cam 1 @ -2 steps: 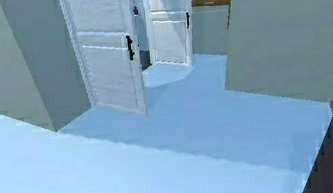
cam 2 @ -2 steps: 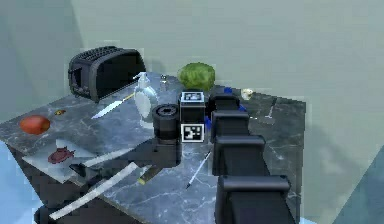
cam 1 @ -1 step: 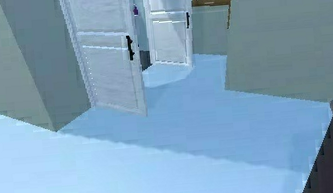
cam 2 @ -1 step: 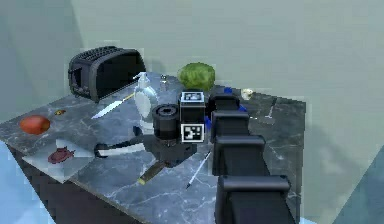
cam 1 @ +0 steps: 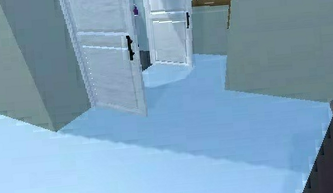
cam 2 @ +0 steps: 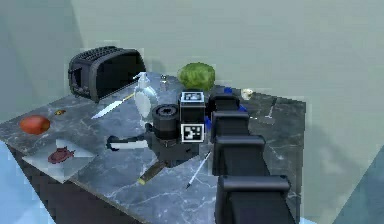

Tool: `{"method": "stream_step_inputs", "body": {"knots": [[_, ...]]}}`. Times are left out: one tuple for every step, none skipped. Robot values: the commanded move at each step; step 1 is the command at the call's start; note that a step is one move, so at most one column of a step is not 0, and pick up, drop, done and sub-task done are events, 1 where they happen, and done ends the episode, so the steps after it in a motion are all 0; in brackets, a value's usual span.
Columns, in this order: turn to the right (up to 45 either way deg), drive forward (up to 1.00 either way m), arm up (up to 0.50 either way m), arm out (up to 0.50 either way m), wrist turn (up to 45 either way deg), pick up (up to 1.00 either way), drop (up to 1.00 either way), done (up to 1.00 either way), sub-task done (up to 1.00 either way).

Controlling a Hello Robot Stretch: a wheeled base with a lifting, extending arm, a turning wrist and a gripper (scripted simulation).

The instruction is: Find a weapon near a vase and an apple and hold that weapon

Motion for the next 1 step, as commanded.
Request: {"method": "stream_step_inputs", "body": {"knots": [[0.0, 0.00, -0.14, 0.00, 0.0, 0.00, 0.00, 0.00, 0.00]]}}
